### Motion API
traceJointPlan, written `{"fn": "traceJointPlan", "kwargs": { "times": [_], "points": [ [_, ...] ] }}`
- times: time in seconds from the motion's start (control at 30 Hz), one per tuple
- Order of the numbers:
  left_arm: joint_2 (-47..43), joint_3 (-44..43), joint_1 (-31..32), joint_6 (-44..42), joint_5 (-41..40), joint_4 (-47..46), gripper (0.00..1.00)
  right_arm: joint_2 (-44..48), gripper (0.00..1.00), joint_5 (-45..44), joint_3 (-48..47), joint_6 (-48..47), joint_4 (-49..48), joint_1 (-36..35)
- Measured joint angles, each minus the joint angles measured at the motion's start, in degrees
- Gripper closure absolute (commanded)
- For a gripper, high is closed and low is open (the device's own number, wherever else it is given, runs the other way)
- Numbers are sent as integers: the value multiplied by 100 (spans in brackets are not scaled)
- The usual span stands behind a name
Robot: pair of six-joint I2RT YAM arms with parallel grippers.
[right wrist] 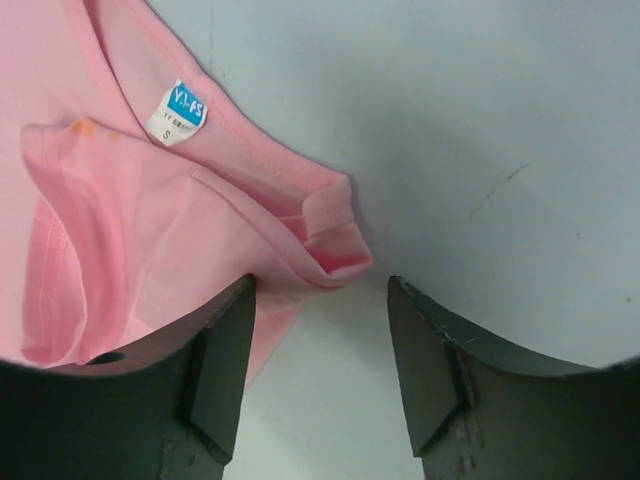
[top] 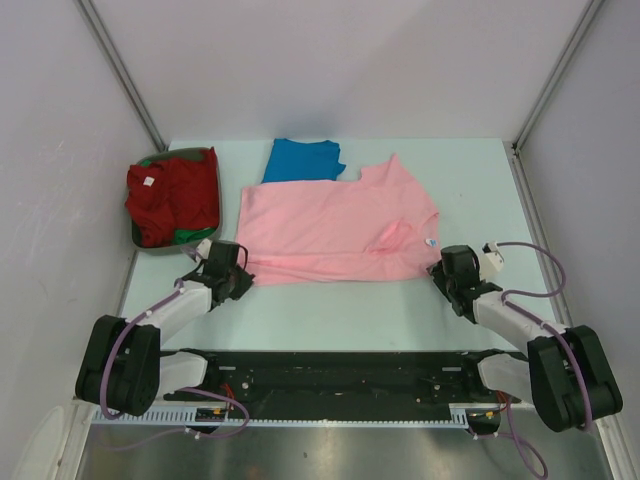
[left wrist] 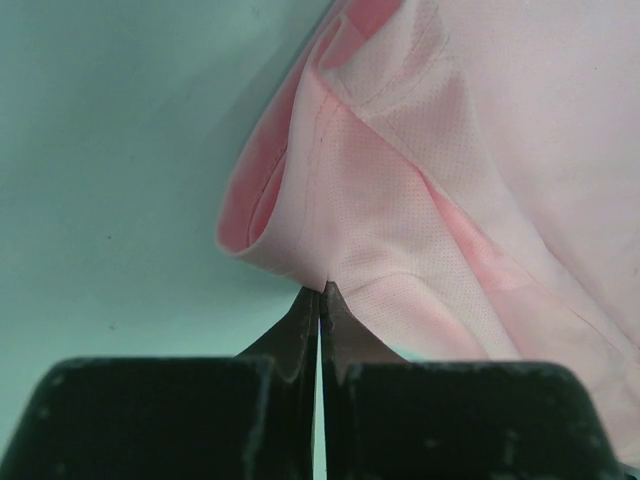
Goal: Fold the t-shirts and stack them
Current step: Fold the tshirt
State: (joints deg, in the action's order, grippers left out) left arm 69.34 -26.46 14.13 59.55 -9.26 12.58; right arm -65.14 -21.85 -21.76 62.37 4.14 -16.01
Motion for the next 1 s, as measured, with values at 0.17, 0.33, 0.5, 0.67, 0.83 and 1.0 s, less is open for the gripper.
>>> {"fn": "traceJointPlan", "kwargs": {
  "times": [0.17, 0.33, 0.5, 0.67, 0.83, 1.0],
  "points": [
    [-2, 0, -4, -24, 2, 2, 100, -299, 88, 2, 0, 35, -304, 118],
    [-212, 2, -4, -111, 26, 81, 100, -387, 100, 28, -13, -33, -367, 345],
    [-728, 92, -4, -219, 55, 293, 100, 0, 100, 24, -48, -212, 2, 535],
    [-1572, 225, -4, -317, 79, 769, 100, 1117, 100, 44, -81, -415, 822, 601],
    [-2597, 538, -4, -308, 151, 1250, 100, 1932, 100, 205, -120, -422, 1797, 549],
    [-3560, 973, 7, -243, 216, 1893, 100, 2612, 100, 140, -120, -343, 2776, 146]
  ]
}}
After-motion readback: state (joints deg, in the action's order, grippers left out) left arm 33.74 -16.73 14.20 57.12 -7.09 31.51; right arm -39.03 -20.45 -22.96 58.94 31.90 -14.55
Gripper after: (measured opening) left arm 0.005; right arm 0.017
